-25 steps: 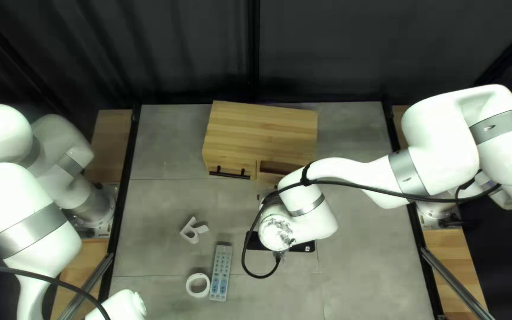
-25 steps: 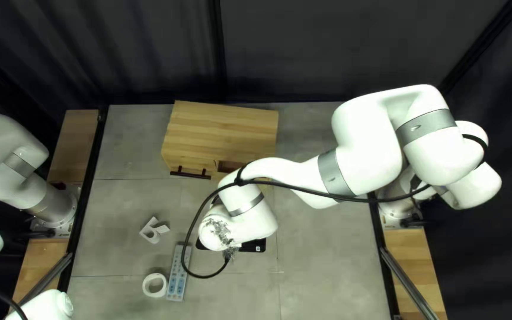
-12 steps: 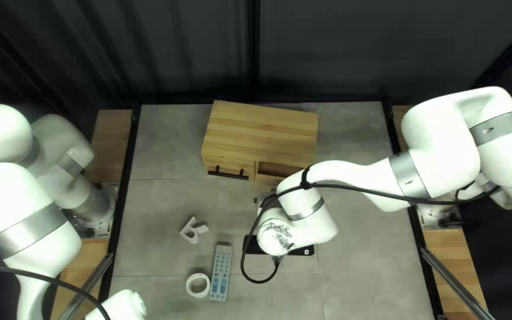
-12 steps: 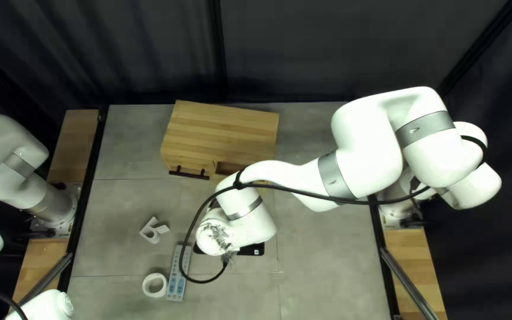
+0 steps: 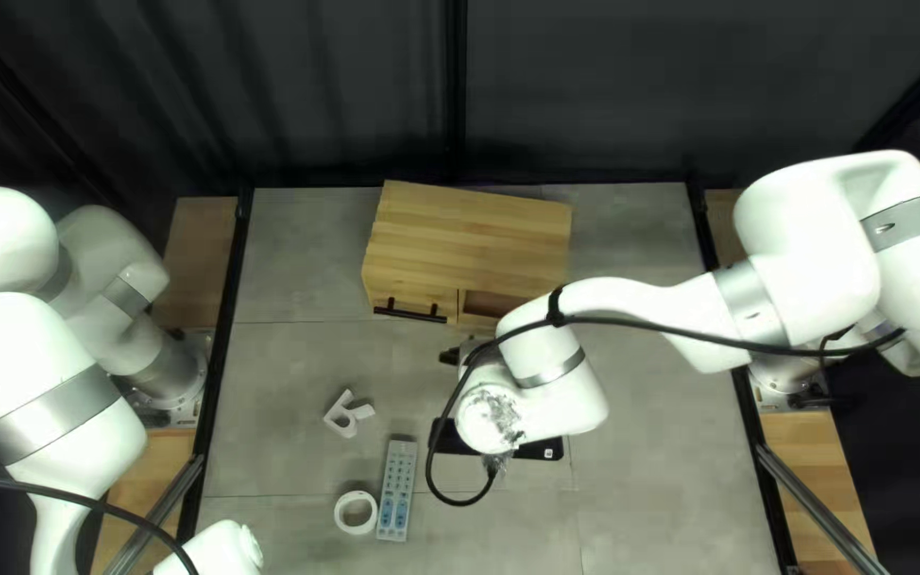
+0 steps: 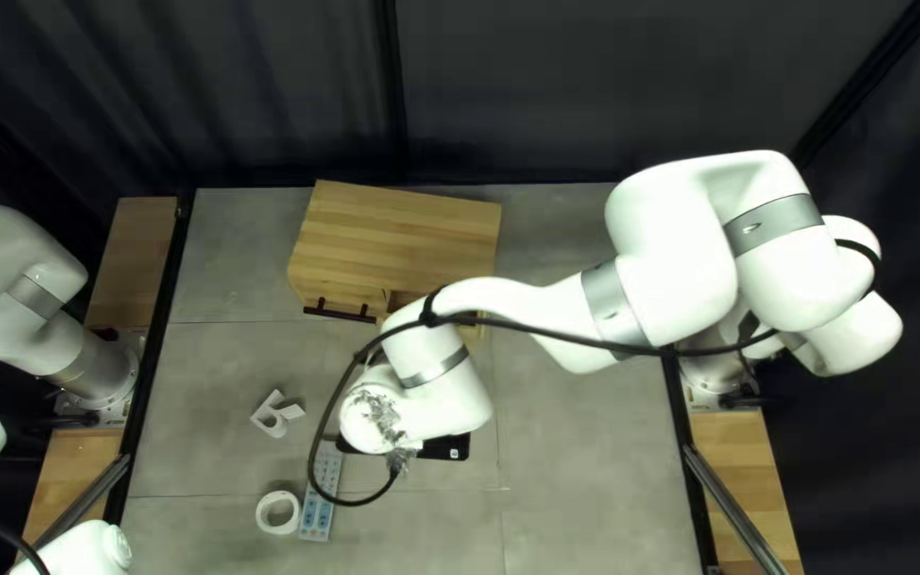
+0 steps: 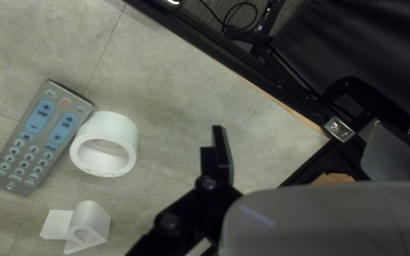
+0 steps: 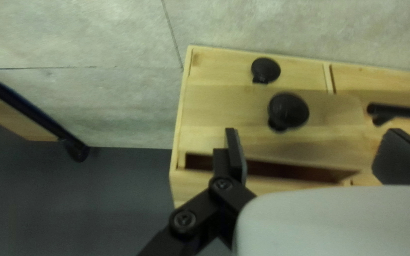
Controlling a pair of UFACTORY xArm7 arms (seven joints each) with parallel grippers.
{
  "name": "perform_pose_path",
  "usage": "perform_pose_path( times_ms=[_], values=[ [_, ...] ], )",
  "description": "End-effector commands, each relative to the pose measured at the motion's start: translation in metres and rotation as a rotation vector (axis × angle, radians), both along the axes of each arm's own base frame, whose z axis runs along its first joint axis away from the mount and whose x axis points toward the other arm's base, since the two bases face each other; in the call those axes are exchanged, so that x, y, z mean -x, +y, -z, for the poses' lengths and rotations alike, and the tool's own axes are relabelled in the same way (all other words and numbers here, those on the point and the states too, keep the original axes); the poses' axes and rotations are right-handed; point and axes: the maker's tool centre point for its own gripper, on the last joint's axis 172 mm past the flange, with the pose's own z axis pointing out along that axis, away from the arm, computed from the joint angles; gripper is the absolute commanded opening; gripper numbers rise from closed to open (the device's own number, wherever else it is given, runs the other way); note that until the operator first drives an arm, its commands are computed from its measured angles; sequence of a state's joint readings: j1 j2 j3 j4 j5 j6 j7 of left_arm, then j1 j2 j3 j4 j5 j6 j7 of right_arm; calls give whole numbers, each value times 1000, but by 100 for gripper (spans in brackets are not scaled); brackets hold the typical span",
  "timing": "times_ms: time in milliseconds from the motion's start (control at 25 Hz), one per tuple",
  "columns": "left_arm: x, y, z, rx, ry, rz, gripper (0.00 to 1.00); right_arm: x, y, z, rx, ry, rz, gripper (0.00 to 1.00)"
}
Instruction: Open drawers and place objects into drawer and close
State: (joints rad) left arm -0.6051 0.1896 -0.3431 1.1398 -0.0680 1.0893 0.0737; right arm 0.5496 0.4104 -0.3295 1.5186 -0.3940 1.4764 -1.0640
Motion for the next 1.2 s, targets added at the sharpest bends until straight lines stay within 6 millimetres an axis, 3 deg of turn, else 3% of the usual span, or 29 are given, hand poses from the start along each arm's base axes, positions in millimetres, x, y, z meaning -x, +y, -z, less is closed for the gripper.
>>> perform_pose_path(
  times_ms=[40,280,680,880,1040,1200],
  values=[
    [0,0,0,0,0,0,100,10,-11,-15,6,-12,84,100],
    [0,0,0,0,0,0,100,19,-34,-16,-30,-56,74,100],
    [0,0,0,0,0,0,100,36,-52,-22,-82,-114,47,100],
    [0,0,0,0,0,0,100,39,-57,-27,-131,-119,292,100],
    [0,0,0,0,0,0,100,48,-49,-32,-152,-134,534,100],
    [0,0,0,0,0,0,100,51,-42,-41,-148,-162,622,100]
  ],
)
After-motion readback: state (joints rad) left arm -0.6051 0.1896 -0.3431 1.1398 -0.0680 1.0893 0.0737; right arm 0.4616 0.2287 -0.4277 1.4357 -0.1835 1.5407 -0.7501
